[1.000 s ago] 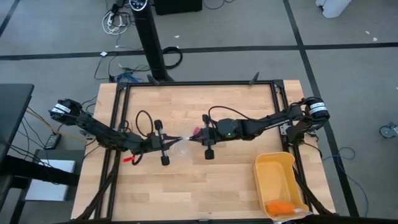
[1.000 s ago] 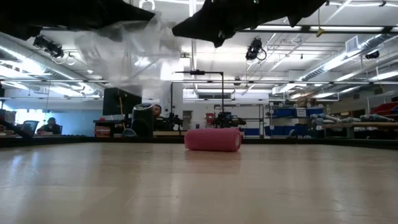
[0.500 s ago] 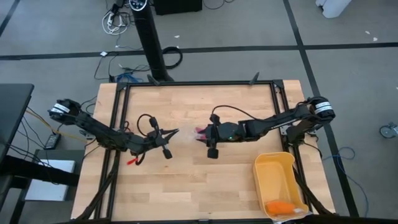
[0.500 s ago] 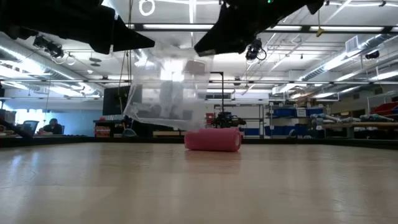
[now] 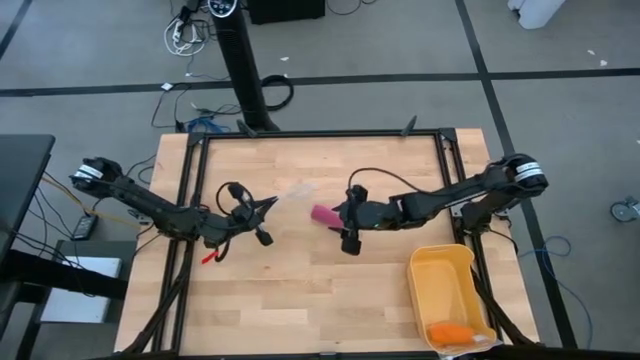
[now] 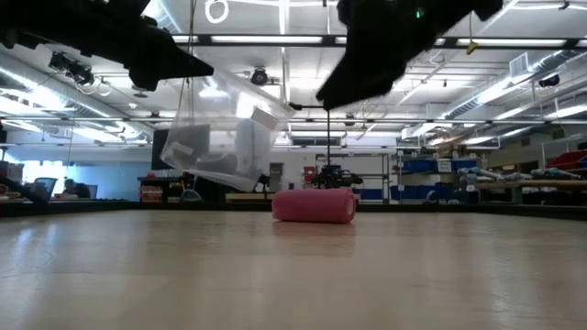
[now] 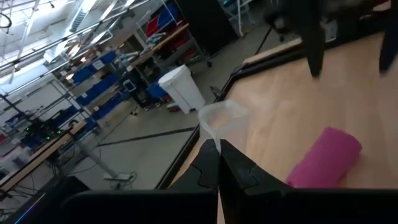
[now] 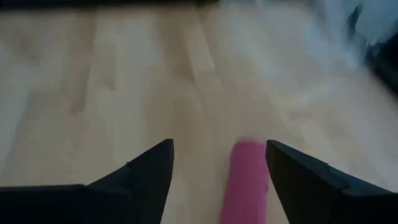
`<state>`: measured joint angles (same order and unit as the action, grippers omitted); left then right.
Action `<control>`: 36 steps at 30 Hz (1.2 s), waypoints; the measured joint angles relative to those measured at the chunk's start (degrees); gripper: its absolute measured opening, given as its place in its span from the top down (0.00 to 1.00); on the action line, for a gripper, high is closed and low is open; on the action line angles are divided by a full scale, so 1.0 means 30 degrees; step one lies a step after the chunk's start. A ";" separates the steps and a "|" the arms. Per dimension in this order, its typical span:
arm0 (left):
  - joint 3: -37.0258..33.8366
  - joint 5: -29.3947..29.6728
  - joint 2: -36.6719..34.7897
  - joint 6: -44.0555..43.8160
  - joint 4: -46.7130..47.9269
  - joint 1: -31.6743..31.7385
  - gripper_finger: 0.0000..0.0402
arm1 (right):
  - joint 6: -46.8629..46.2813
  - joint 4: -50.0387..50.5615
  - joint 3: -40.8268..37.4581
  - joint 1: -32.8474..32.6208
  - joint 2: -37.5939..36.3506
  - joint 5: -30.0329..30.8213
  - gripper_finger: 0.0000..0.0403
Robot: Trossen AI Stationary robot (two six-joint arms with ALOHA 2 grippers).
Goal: Roll bandage
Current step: Put the rolled pink bandage in the transparent zip bag
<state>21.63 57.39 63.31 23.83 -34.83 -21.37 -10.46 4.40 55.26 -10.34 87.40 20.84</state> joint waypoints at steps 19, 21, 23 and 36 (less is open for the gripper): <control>0.0000 -0.0031 -0.0023 -0.1538 0.1190 0.0000 1.00 | -0.1568 -0.2428 -0.0325 0.2356 0.6158 -0.0945 0.26; 0.0000 -0.0031 -0.0023 -0.1550 0.1179 0.0000 1.00 | -0.1676 -0.2162 -0.0325 0.2372 0.6197 -0.1005 0.28; 0.0000 -0.0039 -0.0023 -0.1633 0.1193 0.0000 1.00 | -0.1682 -0.2097 -0.0317 0.2372 0.6177 -0.1005 0.32; 0.0000 -0.0095 -0.0023 -0.5017 0.1160 0.0000 1.00 | -0.0759 0.1818 0.0144 0.1167 0.3669 0.0409 0.86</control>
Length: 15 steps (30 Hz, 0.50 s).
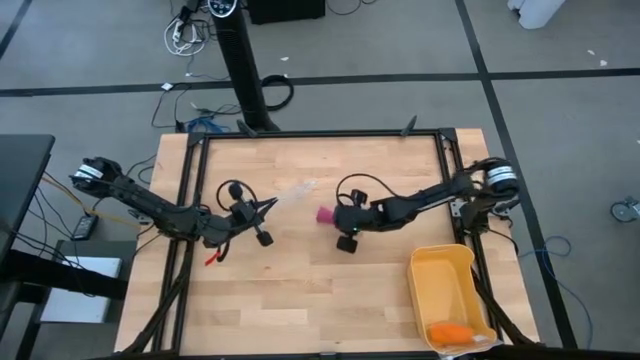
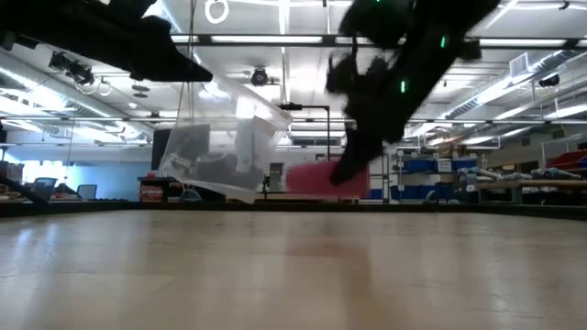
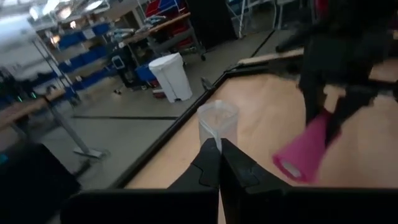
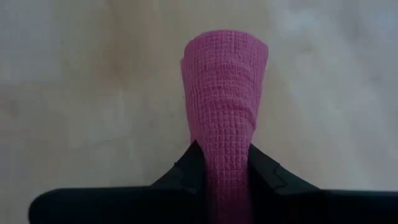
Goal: Roll bandage
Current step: Put the rolled pink bandage in the transparent zip bag
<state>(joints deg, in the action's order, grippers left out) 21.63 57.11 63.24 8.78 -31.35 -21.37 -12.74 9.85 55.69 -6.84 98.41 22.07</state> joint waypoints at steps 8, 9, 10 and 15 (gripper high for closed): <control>0.0000 -0.0924 0.0000 -0.2698 0.0000 0.0000 1.00 | 0.3236 0.5071 0.5045 -0.1797 -0.1816 0.4309 0.86; 0.0000 -0.0940 0.0000 -0.2733 0.0007 0.0000 1.00 | 0.3844 0.5443 0.5798 -0.1903 -0.1697 0.4649 0.86; 0.0000 -0.0989 0.0000 -0.2743 0.0002 0.0000 1.00 | 0.4427 0.5735 0.6506 -0.1951 -0.1560 0.4961 0.86; 0.0007 -0.1080 0.0007 -0.2728 -0.0021 0.0000 1.00 | 0.7170 0.6009 0.8719 -0.1721 -0.0795 0.5842 0.86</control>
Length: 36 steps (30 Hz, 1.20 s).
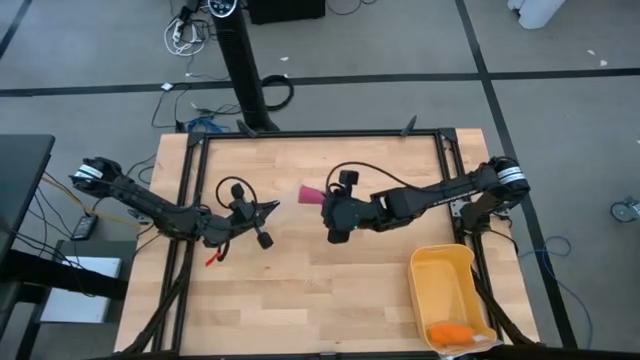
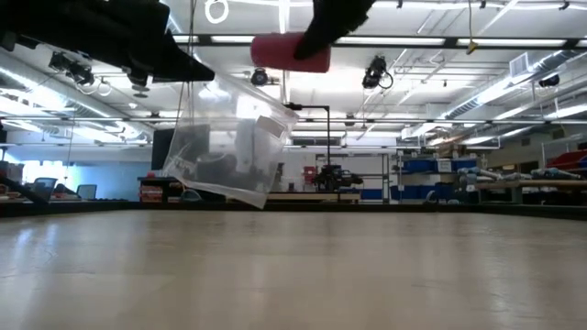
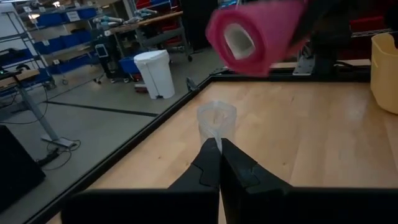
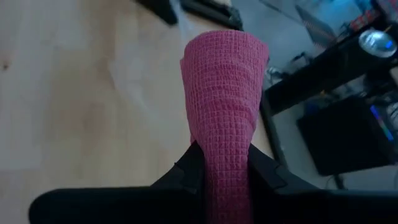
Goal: Roll bandage
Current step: Put the rolled pink bandage in the transparent zip bag
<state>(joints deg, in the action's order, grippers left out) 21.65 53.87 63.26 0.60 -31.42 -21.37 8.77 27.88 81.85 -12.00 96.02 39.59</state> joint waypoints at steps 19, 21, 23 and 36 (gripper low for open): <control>0.1144 -0.0467 0.0015 0.0610 0.0094 0.0000 1.00 | 0.1346 0.0904 0.0473 0.0744 0.1753 -0.0852 0.86; 0.1144 -0.0459 0.0015 0.0456 0.0094 0.0010 1.00 | 0.1625 0.0809 0.0473 0.0512 0.1697 -0.0871 0.86; 0.1144 -0.0466 0.0015 0.0111 0.0101 0.0113 1.00 | 0.1755 0.0789 0.0473 0.0387 0.1692 -0.1103 0.86; 0.1144 -0.1907 0.0015 -0.0895 0.0574 0.0670 1.00 | 0.4566 -0.0899 0.0473 0.0555 0.1692 -0.3450 0.86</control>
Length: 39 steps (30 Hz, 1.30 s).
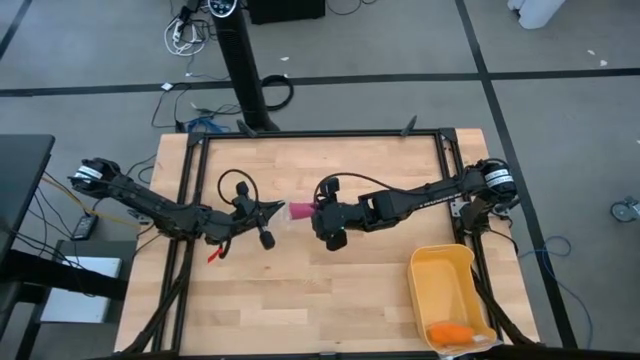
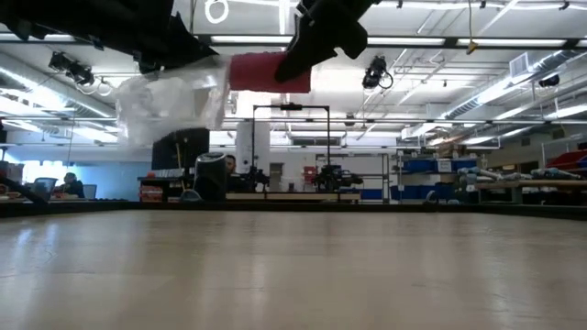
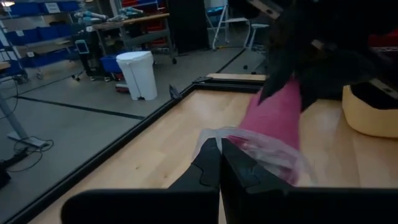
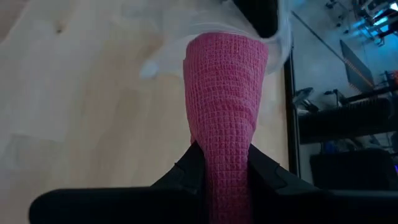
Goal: Roll bandage
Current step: Put the rolled pink bandage in the transparent zip bag
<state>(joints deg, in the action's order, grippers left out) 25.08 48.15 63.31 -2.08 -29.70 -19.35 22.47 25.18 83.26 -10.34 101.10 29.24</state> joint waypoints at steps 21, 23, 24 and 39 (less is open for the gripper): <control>0.0782 -0.0046 0.0007 0.0109 0.1003 -0.0007 1.00 | -0.2940 0.1085 0.0000 0.0340 -0.0749 -0.1285 0.86; 0.1003 -0.0125 0.0007 0.0003 0.1305 -0.0007 1.00 | -0.2965 0.1326 0.0000 0.0473 -0.0703 -0.1340 0.86; 0.1126 -0.0159 0.0037 -0.0090 0.1493 -0.0007 1.00 | -0.2969 0.1344 0.0000 0.0534 -0.0663 -0.1344 0.86; 0.3942 -0.0408 0.2115 -0.0467 0.4459 0.0028 1.00 | -0.4092 0.1983 0.0000 0.1218 -0.0612 -0.0988 0.86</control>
<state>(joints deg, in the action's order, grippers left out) 36.91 46.92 69.66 -3.49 -16.32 -19.27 10.19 31.13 83.26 -6.68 99.26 26.28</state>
